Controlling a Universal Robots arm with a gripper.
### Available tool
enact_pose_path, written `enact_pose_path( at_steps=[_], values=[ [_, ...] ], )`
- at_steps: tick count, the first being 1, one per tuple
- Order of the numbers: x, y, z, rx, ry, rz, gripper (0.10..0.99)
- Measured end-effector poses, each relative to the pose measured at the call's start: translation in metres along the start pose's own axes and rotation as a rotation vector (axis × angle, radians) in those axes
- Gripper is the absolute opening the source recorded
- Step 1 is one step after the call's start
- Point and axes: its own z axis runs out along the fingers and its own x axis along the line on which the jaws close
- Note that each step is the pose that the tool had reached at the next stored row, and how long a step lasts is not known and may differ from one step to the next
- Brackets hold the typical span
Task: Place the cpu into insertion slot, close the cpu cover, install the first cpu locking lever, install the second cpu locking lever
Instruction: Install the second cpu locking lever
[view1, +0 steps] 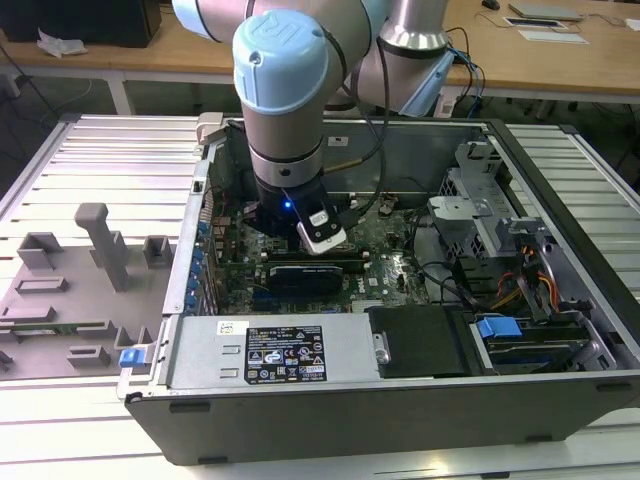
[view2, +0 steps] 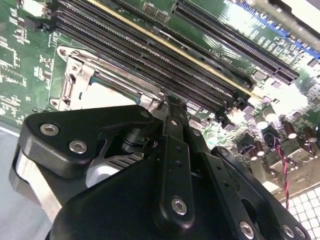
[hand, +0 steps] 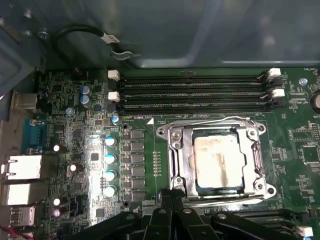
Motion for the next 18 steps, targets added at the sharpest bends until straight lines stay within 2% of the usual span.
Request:
enact_pose_path(
  at_steps=[3, 8, 9, 10, 14, 16, 17, 18],
  values=[
    [0.0023, -0.0008, 0.0031, -0.007, 0.0002, 0.000, 0.106],
    [0.0036, -0.0010, 0.0038, -0.007, 0.0003, 0.000, 0.106],
    [0.0035, -0.0004, 0.0020, -0.008, -0.0002, 0.000, 0.106],
    [0.0032, 0.0008, -0.0032, -0.008, -0.0002, 0.000, 0.106],
    [0.0019, 0.0066, -0.0284, -0.008, -0.0025, 0.000, 0.106],
    [0.0012, 0.0073, -0.0312, -0.009, -0.0036, 0.000, 0.106],
    [-0.0012, 0.0073, -0.0311, -0.011, -0.0034, 0.000, 0.106],
    [-0.0072, 0.0068, -0.0310, -0.012, -0.0033, 0.000, 0.106]
  ],
)
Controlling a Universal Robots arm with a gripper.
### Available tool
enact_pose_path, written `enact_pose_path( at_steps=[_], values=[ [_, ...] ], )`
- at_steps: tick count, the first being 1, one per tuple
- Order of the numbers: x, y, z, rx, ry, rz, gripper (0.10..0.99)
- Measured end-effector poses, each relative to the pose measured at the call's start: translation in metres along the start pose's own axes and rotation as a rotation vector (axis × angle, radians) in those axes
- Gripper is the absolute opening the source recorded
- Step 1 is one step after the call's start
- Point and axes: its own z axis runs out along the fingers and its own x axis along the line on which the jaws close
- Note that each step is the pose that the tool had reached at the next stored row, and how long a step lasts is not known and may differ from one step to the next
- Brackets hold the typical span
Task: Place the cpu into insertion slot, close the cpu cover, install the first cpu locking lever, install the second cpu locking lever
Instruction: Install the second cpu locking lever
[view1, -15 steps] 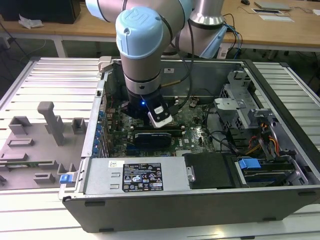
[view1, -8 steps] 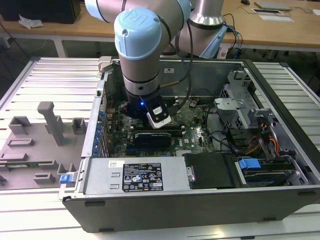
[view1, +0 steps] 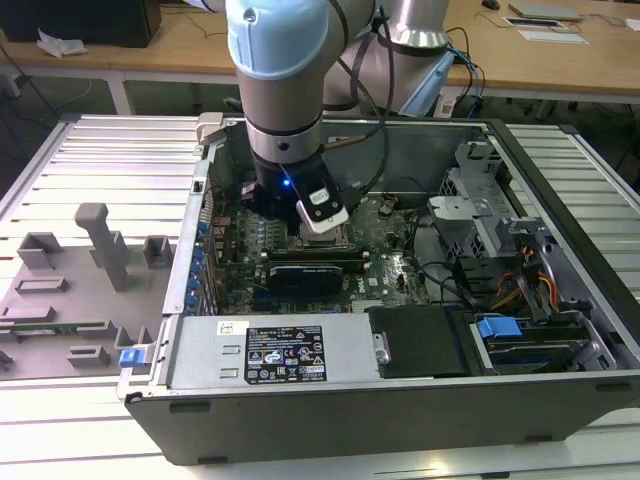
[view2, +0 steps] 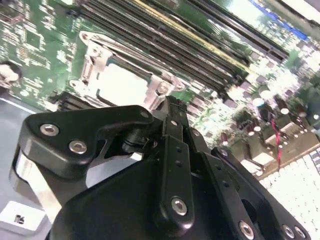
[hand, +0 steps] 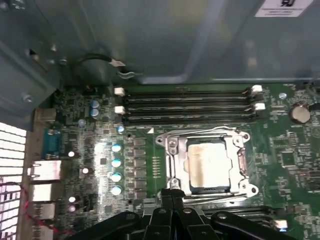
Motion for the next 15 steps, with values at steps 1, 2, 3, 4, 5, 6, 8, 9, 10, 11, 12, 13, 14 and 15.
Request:
enact_pose_path(
  at_steps=[1, 2, 3, 4, 5, 6, 8, 9, 10, 11, 12, 13, 14, 15],
  values=[
    [-0.0081, -0.0009, 0.0003, -0.001, 0.0000, 0.000, 0.106],
    [-0.0140, -0.0016, 0.0004, -0.001, 0.0000, 0.000, 0.106],
    [-0.0182, -0.0020, 0.0006, -0.001, 0.0001, 0.000, 0.106],
    [-0.0215, -0.0022, 0.0007, -0.001, 0.0007, 0.000, 0.106],
    [-0.0236, -0.0021, 0.0009, -0.001, 0.0015, 0.001, 0.106],
    [-0.0260, -0.0022, 0.0010, 0.000, 0.0023, 0.001, 0.106],
    [-0.0288, -0.0007, 0.0014, 0.005, 0.0027, 0.002, 0.106],
    [-0.0296, 0.0008, 0.0019, 0.007, 0.0025, 0.002, 0.106],
    [-0.0311, 0.0041, 0.0029, 0.012, 0.0025, 0.002, 0.106],
    [-0.0320, 0.0063, 0.0034, 0.016, 0.0027, 0.002, 0.106],
    [-0.0330, 0.0091, 0.0041, 0.024, 0.0030, 0.001, 0.106],
    [-0.0341, 0.0127, 0.0051, 0.038, 0.0039, 0.001, 0.106],
    [-0.0346, 0.0146, 0.0056, 0.045, 0.0045, 0.000, 0.106],
    [-0.0350, 0.0166, 0.0061, 0.050, 0.0046, 0.000, 0.106]
  ],
)
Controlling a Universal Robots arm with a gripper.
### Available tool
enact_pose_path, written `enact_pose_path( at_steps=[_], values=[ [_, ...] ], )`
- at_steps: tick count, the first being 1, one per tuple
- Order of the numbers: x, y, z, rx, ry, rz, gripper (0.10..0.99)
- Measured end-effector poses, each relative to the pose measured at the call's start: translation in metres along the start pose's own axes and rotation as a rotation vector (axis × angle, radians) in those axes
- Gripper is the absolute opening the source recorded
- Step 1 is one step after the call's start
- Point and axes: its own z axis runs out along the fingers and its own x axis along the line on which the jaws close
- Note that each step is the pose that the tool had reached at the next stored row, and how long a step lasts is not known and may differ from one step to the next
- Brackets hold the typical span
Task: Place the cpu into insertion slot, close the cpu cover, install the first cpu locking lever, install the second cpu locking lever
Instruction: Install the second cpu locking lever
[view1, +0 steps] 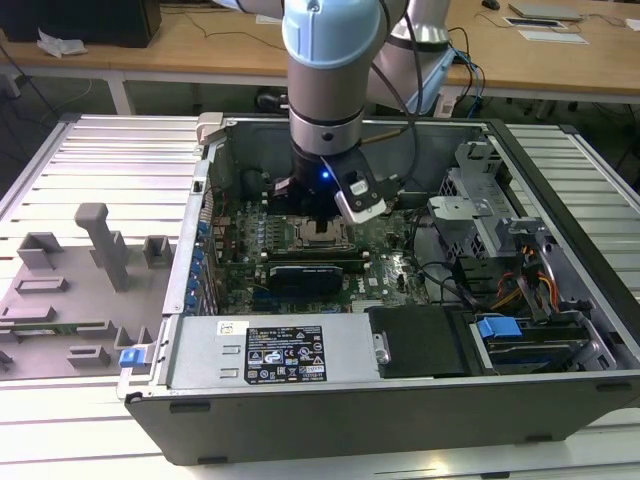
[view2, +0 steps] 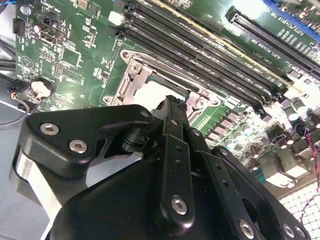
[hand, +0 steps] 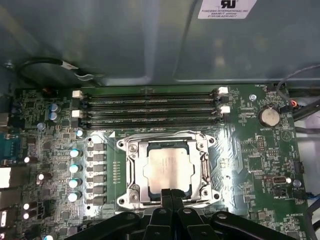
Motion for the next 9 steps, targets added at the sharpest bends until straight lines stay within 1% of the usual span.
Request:
enact_pose_path(
  at_steps=[3, 6, 7, 8, 9],
  values=[
    [-0.0008, 0.0105, 0.0021, 0.011, -0.0003, -0.001, 0.106],
    [-0.0007, 0.0170, 0.0034, 0.022, -0.0007, -0.001, 0.106],
    [-0.0006, 0.0197, 0.0038, 0.030, -0.0009, -0.001, 0.106],
    [-0.0006, 0.0210, 0.0018, 0.035, -0.0010, -0.002, 0.106],
    [-0.0008, 0.0215, 0.0001, 0.036, -0.0011, -0.002, 0.106]
  ],
)
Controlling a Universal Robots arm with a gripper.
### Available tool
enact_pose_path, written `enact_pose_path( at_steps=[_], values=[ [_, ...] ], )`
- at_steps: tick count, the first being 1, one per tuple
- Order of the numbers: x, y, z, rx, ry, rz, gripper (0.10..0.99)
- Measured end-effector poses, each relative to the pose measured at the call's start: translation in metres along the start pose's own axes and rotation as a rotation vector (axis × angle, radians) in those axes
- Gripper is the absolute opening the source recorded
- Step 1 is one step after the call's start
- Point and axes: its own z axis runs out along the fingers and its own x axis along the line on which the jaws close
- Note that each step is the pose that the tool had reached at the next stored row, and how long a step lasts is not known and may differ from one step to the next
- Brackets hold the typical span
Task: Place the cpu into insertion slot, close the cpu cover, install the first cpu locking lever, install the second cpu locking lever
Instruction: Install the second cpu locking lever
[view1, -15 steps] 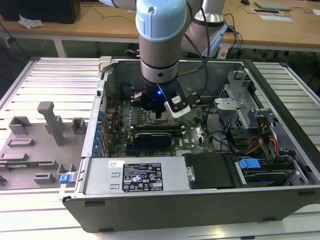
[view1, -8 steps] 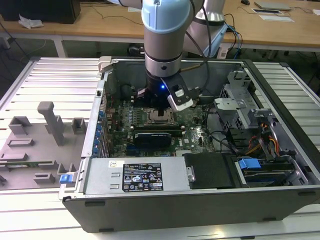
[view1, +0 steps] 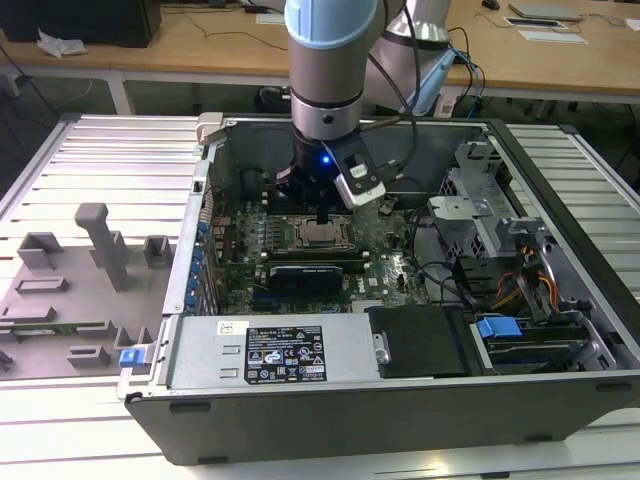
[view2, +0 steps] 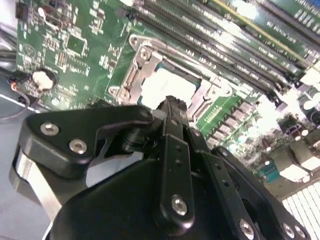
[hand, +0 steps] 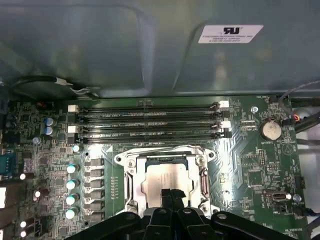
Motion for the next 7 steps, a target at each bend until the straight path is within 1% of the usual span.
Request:
enact_pose_path(
  at_steps=[1, 7],
  values=[
    [-0.0001, 0.0005, -0.0015, 0.002, -0.0002, 0.000, 0.106],
    [0.0000, 0.0004, -0.0016, 0.002, -0.0001, 0.000, 0.106]
  ],
)
